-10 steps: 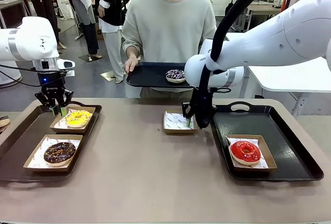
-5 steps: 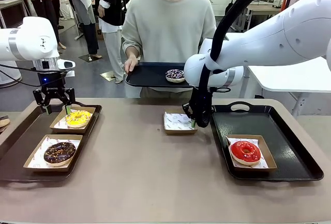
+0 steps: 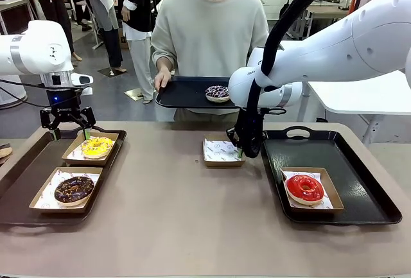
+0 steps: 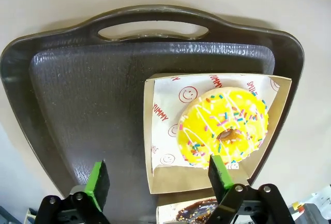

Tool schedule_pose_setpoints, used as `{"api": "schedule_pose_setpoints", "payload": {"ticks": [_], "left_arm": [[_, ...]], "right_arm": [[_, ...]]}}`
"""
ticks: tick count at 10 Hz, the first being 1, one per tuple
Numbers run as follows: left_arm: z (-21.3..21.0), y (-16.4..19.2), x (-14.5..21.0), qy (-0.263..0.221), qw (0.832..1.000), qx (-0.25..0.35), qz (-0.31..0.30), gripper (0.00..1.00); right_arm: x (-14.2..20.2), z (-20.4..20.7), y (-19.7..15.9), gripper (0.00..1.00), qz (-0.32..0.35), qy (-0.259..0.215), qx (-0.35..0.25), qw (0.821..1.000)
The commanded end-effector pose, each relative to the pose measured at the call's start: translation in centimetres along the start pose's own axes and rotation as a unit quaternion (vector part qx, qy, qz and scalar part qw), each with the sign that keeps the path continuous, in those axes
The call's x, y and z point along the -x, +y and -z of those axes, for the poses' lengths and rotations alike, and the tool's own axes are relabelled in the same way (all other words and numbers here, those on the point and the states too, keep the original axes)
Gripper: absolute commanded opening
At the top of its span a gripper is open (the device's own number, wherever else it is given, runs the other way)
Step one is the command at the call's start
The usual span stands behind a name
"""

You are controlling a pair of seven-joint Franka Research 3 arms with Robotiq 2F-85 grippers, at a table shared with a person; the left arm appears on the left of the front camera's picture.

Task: Individually package the donuts and arrange them on the tray.
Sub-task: Place the picked Paper togo box on the Handle tray while simultaneously picking up another Paper togo box from the table with the other hand.

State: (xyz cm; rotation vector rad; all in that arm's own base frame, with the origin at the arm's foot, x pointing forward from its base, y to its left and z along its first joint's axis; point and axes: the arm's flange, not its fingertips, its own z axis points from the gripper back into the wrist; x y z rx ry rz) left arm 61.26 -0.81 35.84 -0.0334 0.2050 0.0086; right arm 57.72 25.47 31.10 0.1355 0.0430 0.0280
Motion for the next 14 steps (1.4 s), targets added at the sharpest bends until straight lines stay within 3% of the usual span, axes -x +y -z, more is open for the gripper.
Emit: {"api": "schedule_pose_setpoints", "payload": {"ticks": [1, 3, 6, 10, 12, 14], "left_arm": [[-1.6, 0.5, 0.7, 0.009, 0.999, 0.046, 0.013, 1.0], [-4.1, 2.6, 4.8, 0.008, 0.985, 0.166, 0.053, 1.0], [-5.9, 7.1, 10.7, -0.009, 0.954, 0.288, 0.079, 1.0], [-6.9, 15.9, 19.1, -0.067, 0.869, 0.487, 0.064, 1.0], [-6.0, 19.6, 22.5, -0.139, 0.827, 0.543, 0.037, 1.0], [-4.4, 21.9, 25.1, -0.176, 0.804, 0.568, 0.012, 1.0]], "right_arm": [[0.5, -1.6, 0.4, 0.0, -0.007, 0.011, 0.0, 1.0], [2.3, -6.7, 0.9, 0.0, -0.031, -0.014, -0.015, 0.999], [2.8, -12.4, 1.4, 0.0, -0.029, -0.023, -0.013, 0.999], [1.4, -16.2, 2.9, 0.0, -0.018, -0.007, 0.002, 1.0], [0.5, -16.2, 3.4, 0.0, -0.011, -0.007, 0.008, 1.0], [-0.3, -16.3, 3.6, 0.0, -0.006, -0.006, 0.005, 1.0]]}}
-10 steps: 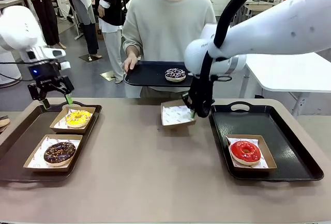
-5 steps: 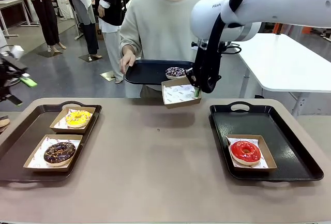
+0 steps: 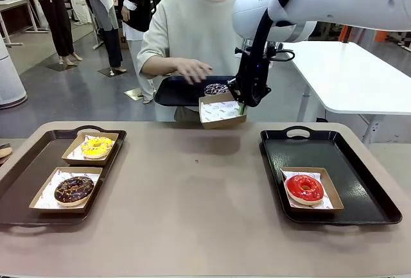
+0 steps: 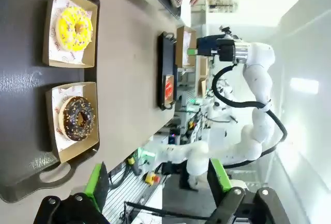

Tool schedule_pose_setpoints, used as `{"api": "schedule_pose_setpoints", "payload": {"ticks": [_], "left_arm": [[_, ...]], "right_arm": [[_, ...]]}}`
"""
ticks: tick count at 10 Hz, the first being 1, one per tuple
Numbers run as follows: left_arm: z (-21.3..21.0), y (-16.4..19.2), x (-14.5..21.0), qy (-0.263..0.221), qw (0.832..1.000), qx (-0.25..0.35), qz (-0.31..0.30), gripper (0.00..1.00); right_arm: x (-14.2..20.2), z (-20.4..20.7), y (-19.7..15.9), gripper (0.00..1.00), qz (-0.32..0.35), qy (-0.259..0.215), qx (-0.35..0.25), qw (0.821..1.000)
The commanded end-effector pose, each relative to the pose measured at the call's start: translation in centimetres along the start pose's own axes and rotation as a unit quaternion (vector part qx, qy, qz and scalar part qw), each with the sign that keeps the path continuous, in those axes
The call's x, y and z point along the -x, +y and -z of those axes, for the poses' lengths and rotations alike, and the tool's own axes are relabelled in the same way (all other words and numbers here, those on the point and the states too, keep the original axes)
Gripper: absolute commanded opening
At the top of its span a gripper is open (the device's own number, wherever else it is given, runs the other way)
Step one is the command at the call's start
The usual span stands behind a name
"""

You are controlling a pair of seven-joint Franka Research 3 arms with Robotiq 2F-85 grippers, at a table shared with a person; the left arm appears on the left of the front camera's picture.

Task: Individually package the donuts and arrange them on the tray.
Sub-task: Place the picked Paper togo box on the Handle tray while simultaneously picking up another Paper togo box from the table with the other hand.

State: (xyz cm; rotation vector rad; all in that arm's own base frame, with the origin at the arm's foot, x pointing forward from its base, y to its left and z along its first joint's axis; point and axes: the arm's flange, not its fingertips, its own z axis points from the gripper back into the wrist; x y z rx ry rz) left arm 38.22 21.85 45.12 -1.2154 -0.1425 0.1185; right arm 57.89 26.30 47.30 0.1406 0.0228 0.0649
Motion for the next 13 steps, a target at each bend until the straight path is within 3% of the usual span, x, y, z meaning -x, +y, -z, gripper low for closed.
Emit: {"api": "schedule_pose_setpoints", "payload": {"ticks": [1, 8, 13], "left_arm": [[-0.1, 1.3, 2.1, -0.039, 0.999, 0.021, 0.007, 1.0], [-1.8, 4.0, 2.9, -0.106, 0.993, 0.03, -0.053, 1.0], [-1.9, 4.1, 2.8, -0.084, 0.995, 0.024, -0.038, 1.0]], "right_arm": [[-1.4, -0.3, 0.6, 0.0, 0.014, 0.006, 0.006, 1.0], [-4.0, 0.7, 0.0, 0.0, 0.033, 0.013, 0.01, 0.999], [-3.3, 0.9, -0.4, 0.0, 0.018, 0.01, -0.003, 1.0]]}}
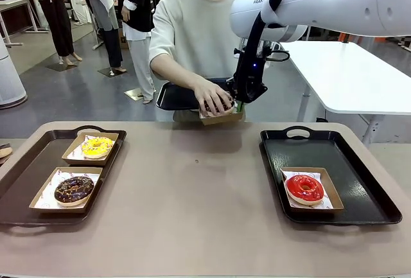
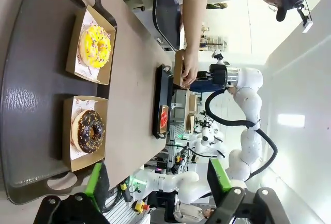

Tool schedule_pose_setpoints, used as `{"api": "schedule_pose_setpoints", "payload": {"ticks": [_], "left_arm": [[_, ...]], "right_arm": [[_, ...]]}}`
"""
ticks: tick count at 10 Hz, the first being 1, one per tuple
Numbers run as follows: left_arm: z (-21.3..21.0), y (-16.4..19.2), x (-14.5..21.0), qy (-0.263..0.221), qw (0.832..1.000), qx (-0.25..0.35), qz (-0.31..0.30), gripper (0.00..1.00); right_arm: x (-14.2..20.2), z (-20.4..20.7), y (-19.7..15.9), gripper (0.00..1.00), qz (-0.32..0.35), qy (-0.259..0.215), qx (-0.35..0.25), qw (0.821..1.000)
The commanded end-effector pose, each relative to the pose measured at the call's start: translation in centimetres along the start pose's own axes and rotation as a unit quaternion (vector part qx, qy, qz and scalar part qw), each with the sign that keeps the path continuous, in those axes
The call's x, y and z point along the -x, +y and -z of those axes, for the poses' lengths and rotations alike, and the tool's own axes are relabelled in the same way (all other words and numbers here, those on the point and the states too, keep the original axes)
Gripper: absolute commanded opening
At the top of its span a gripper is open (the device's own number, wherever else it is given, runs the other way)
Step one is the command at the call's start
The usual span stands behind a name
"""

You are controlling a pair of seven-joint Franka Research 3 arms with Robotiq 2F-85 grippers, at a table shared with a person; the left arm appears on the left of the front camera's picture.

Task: Individually package the donuts and arrange them on the tray.
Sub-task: Place the picked Paper togo box on the Handle tray while simultaneously picking up another Paper togo box from the table with the other hand, then place the picked Paper togo box on the Handle tray.

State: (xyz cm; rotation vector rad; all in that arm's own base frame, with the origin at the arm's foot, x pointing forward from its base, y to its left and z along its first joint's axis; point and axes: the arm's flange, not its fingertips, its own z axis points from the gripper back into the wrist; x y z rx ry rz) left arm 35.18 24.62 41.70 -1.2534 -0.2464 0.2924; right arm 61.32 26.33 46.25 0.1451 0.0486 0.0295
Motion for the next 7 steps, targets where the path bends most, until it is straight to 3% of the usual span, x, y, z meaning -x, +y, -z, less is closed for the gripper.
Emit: {"api": "schedule_pose_setpoints", "payload": {"ticks": [1, 7], "left_arm": [[-0.03, -0.06, 0.09, 0.001, 1.0, 0.003, 0.002, 1.0], [-0.03, -0.06, 0.09, 0.001, 1.0, 0.003, 0.002, 1.0]], "right_arm": [[0.14, -0.08, -0.11, 0.0, -0.001, -0.001, 0.0, 1.0], [0.14, -0.08, -0.11, 0.0, -0.001, -0.001, 0.0, 1.0]]}}
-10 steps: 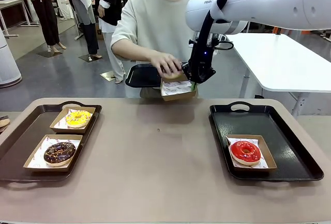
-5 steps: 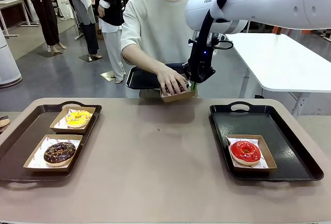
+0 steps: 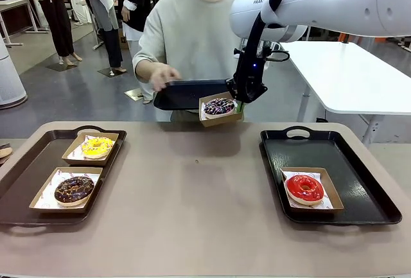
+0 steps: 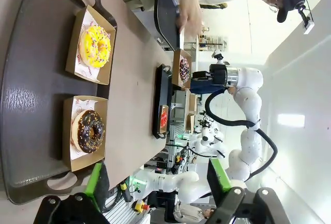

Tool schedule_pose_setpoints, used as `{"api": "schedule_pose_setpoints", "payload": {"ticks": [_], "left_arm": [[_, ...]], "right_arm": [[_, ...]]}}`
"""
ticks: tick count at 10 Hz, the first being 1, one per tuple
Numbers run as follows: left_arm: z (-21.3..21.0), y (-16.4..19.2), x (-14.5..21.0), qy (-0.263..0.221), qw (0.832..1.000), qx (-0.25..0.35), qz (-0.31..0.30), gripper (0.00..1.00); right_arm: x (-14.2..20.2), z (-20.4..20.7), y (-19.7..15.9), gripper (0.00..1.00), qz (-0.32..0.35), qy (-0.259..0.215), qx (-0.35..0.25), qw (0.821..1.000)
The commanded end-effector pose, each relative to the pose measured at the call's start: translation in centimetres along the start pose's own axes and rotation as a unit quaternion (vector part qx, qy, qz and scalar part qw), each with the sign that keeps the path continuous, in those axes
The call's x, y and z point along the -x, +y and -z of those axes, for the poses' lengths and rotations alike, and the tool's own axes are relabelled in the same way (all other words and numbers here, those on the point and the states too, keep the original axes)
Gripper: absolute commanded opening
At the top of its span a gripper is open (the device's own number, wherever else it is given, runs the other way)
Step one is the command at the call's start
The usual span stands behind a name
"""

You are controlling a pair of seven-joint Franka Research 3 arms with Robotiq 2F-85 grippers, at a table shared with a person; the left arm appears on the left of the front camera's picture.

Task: Individually package the donuts and arrange them on the tray.
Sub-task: Place the picked Paper togo box on the Handle tray.

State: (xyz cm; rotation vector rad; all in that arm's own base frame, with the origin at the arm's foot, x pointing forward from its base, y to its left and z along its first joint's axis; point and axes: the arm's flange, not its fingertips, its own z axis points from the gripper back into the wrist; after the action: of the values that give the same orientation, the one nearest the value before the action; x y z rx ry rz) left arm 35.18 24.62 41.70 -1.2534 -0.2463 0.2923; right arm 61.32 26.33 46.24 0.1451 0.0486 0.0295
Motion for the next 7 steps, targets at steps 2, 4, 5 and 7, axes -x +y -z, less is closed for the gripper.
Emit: {"api": "schedule_pose_setpoints", "payload": {"ticks": [2, 4, 5, 7], "left_arm": [[-0.03, -0.06, 0.09, 0.001, 1.0, 0.003, 0.002, 1.0], [-0.03, -0.06, 0.09, 0.001, 1.0, 0.003, 0.002, 1.0], [-0.03, -0.06, 0.09, 0.001, 1.0, 0.003, 0.002, 1.0], [-0.03, -0.06, 0.09, 0.001, 1.0, 0.003, 0.002, 1.0]], "right_arm": [[0.14, -0.08, -0.11, 0.0, -0.001, -0.001, 0.0, 1.0], [0.14, -0.08, -0.11, 0.0, -0.001, -0.001, 0.0, 1.0], [0.14, -0.08, -0.11, 0.0, -0.001, -0.001, 0.0, 1.0], [0.14, -0.08, -0.11, 0.0, -0.001, -0.001, 0.0, 1.0]]}}
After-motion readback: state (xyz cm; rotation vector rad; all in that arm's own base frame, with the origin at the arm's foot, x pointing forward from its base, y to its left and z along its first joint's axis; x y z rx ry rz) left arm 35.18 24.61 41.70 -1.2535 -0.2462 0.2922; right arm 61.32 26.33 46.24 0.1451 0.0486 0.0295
